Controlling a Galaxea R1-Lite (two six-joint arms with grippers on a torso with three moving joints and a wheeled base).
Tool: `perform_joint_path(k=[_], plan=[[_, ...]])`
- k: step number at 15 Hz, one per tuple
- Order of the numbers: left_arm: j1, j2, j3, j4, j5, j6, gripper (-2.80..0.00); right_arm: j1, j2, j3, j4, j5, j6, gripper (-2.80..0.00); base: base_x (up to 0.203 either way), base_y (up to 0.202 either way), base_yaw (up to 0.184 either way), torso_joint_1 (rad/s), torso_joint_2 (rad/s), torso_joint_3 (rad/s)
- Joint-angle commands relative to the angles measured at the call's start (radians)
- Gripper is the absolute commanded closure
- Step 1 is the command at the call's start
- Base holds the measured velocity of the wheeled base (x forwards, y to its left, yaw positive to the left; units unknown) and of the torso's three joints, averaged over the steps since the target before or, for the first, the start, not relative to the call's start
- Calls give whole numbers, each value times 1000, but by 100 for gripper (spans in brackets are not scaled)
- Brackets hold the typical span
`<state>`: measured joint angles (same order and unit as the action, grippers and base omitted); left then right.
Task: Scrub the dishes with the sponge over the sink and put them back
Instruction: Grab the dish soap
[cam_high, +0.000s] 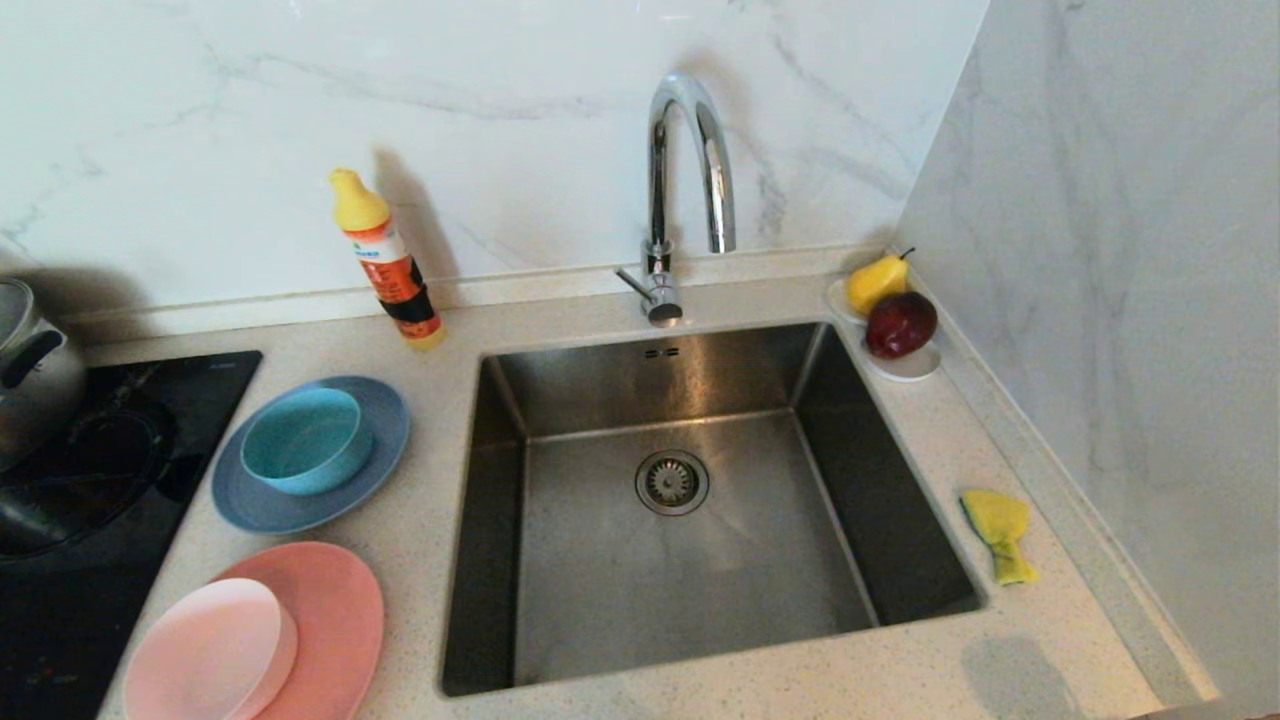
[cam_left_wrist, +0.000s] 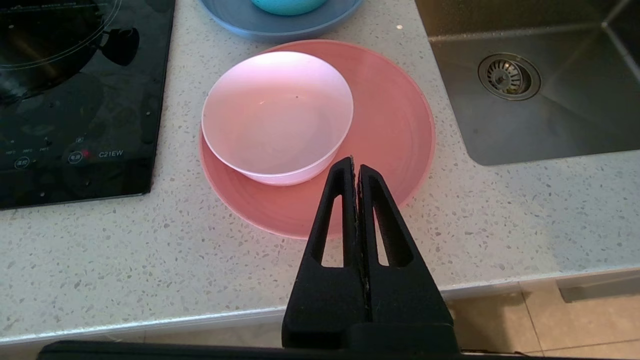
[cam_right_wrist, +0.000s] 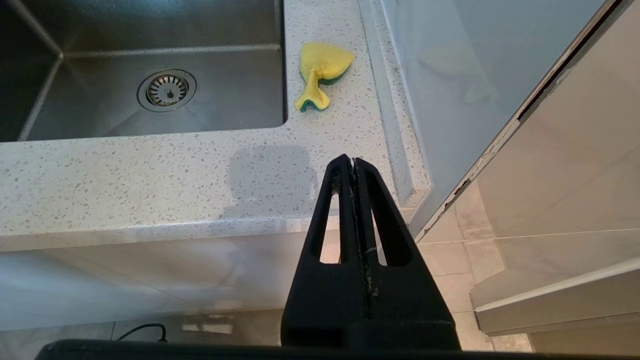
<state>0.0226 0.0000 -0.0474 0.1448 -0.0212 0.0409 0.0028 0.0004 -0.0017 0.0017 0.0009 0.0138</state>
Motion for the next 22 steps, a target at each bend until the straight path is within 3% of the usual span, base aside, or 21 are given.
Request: perform_joint_path(k=[1, 16, 19, 22], plan=[[0, 2, 0, 1, 0, 1, 0, 0, 0, 0, 0, 1, 0, 0, 0, 0, 0, 0, 0, 0], [0, 2, -2, 2, 0, 6, 0, 0, 0, 0, 0, 1, 0, 0, 0, 0, 0, 0, 0, 0], [0, 2, -5, 4, 6, 34, 0, 0, 0, 0, 0, 1, 0, 0, 0, 0, 0, 0, 0, 0], [0, 54, -103, 6, 9, 35, 0, 0, 0, 0, 0, 1, 0, 0, 0, 0, 0, 0, 0, 0]])
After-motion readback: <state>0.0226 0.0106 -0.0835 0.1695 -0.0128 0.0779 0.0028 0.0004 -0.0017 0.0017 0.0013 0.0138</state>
